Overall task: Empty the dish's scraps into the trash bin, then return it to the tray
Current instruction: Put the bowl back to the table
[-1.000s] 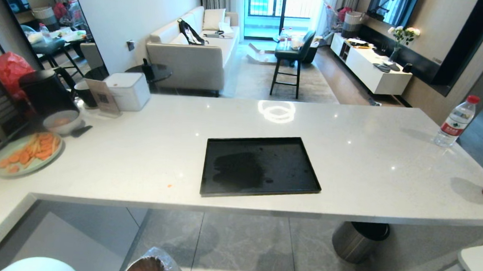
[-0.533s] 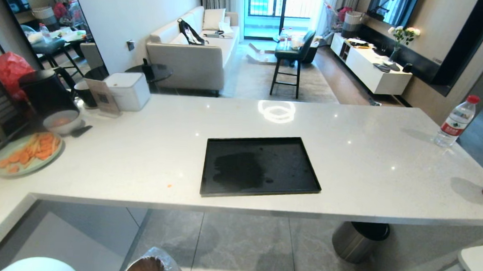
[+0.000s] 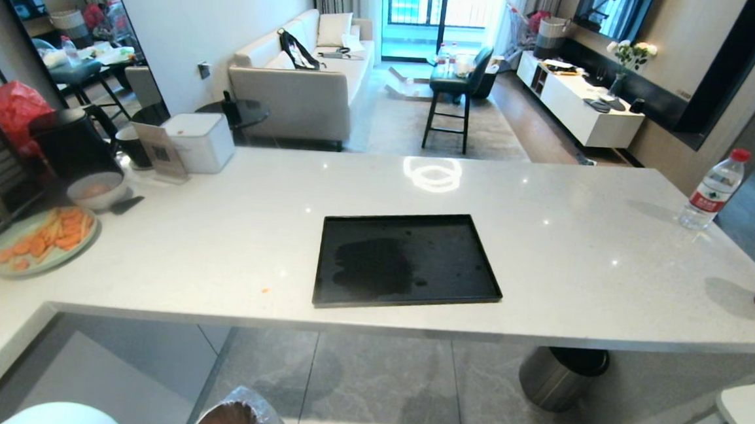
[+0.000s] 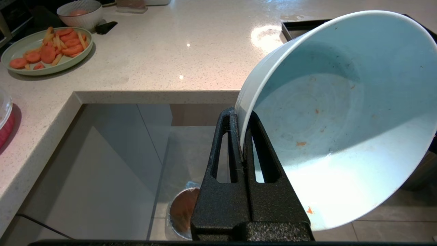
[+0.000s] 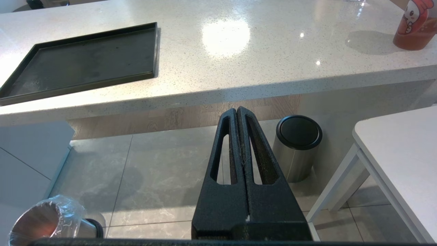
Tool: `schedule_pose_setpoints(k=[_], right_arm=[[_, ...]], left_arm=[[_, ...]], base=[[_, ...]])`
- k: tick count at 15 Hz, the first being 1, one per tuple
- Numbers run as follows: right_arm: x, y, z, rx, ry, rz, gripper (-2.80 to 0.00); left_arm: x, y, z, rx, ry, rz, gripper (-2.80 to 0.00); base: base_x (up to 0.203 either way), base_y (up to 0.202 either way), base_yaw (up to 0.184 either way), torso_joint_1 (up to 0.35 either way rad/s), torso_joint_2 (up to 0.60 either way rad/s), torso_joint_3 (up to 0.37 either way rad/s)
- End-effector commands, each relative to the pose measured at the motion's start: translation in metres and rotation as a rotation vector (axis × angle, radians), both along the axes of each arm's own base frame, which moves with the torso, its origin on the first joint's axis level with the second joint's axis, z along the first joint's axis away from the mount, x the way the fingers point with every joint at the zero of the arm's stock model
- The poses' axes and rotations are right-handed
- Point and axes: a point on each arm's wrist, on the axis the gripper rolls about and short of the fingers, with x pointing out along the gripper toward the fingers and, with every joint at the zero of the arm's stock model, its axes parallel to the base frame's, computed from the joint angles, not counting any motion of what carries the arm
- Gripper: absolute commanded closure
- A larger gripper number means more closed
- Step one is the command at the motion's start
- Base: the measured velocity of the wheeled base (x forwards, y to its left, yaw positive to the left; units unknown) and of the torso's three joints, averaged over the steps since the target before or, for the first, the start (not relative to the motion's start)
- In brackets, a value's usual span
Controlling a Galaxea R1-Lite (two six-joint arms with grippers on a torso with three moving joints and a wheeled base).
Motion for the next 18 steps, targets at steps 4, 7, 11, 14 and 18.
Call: schedule_pose_setpoints(k=[4,7,11,14,18], right_arm=[[0.0,0.0,0.0,0.0,-0.001,0.0,0.0],[0.0,0.0,0.0,0.0,-0.001,0.0,0.0],[-0.0001,0.0,0.0002,0.0,-0.002,0.0,0.0],[0.0,0.0,0.0,0.0,-0.001,0.0,0.0],[0.0,0.0,0.0,0.0,-0.001,0.0,0.0]], left_arm=[[0.0001,0.0,0.0,0.001,0.001,0.0,0.0],[0.0001,0.0,0.0,0.0,0.001,0.0,0.0],[0.0001,-0.0001,0.0,0.0,0.001,-0.003,0.0],[0.0001,-0.0001,0.0002,0.001,-0.001,-0.005,0.0],[0.0001,-0.0001,0.0,0.001,0.001,-0.005,0.0]], base=[[0.0,0.0,0.0,0.0,0.0,0.0],[0.0,0.0,0.0,0.0,0.0,0.0],[0.0,0.0,0.0,0.0,0.0,0.0],[0.02,0.0,0.001,-0.003,0.0,0.001],[0.186,0.0,0.001,0.002,0.0,0.003]])
